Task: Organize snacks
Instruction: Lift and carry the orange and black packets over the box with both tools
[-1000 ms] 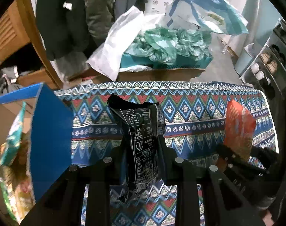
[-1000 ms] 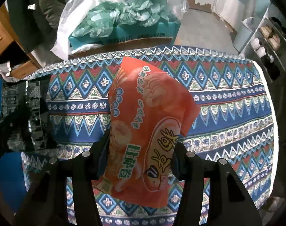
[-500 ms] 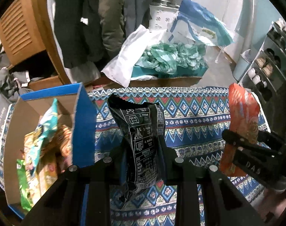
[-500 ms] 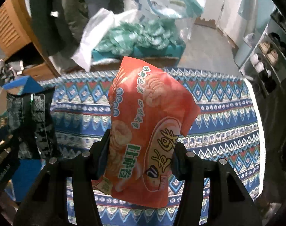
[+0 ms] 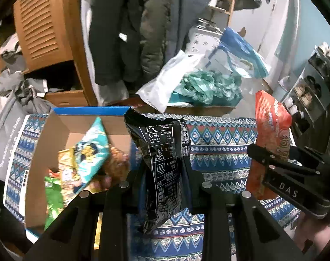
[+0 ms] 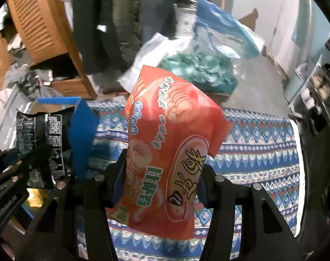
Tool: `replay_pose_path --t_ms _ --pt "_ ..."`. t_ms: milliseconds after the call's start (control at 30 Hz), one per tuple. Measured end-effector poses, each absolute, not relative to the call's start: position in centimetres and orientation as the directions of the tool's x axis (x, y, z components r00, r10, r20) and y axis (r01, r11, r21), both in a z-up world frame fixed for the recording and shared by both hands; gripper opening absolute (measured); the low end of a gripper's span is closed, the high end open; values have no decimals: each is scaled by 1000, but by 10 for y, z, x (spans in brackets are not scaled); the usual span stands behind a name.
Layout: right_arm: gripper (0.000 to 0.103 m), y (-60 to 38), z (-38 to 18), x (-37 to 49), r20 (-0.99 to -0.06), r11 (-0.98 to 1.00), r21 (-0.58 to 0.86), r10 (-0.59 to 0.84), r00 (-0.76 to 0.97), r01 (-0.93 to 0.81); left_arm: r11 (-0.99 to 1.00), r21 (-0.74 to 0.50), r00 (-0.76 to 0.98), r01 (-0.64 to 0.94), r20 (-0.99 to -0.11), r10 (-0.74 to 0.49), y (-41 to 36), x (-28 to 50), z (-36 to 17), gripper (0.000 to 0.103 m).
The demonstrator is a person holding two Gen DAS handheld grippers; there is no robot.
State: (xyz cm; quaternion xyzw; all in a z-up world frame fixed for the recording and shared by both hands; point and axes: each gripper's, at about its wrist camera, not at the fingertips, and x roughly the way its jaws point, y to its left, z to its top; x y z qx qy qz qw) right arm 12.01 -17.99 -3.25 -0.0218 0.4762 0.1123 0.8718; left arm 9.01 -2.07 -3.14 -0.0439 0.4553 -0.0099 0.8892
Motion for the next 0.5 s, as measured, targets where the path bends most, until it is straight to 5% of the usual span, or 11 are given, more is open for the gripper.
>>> replay_pose_path --t_ms 500 --pt "54 -83 -21 115 -824 914 81 286 489 -398 985 -115 606 -130 -796 -13 61 62 -17 28"
